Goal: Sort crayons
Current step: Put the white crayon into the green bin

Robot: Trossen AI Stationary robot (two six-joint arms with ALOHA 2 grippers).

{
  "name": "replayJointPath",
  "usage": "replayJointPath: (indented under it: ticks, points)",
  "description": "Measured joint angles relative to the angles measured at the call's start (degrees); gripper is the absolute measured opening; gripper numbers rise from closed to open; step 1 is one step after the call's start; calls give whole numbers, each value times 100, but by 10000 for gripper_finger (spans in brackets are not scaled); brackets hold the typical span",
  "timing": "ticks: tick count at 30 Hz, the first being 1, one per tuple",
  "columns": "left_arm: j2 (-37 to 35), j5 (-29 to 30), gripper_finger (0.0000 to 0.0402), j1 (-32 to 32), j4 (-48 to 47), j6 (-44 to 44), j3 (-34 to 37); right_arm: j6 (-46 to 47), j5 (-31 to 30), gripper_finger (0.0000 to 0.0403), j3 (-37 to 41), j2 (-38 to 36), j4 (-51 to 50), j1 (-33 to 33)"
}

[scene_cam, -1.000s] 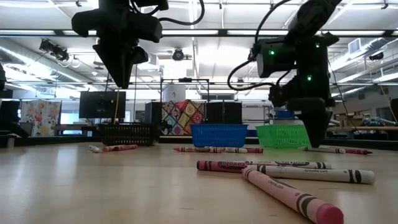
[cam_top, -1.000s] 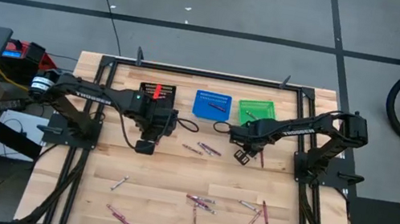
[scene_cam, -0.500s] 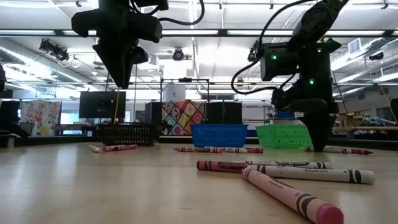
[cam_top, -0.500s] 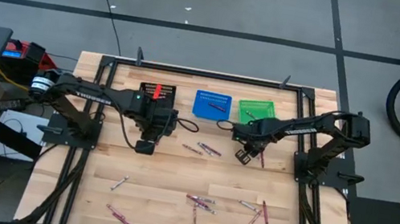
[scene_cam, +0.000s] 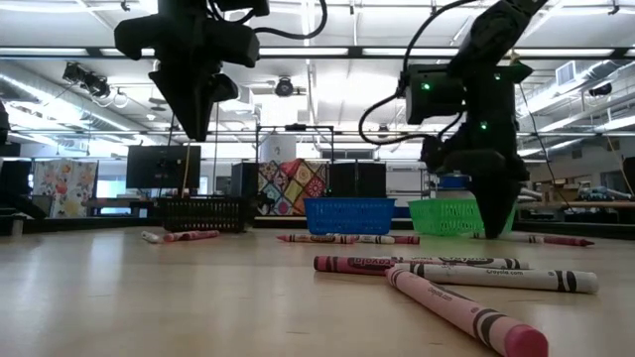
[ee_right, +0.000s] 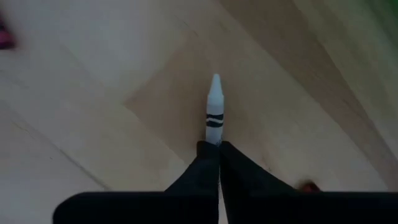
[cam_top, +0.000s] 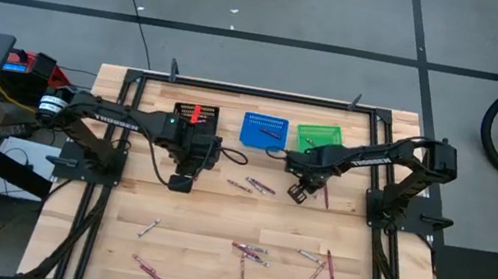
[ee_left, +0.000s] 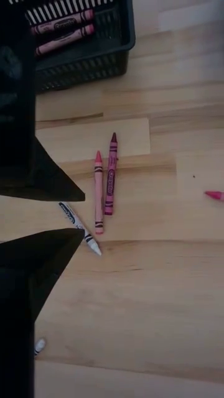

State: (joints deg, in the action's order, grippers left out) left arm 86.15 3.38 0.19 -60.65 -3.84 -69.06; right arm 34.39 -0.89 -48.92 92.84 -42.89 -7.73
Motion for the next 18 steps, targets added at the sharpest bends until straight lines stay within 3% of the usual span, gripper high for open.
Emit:
replayJointPath:
  ticks: [18]
  points:
    - [2, 1, 91, 0, 96, 4, 2, -9, 92, 7, -75, -17, -81, -2]
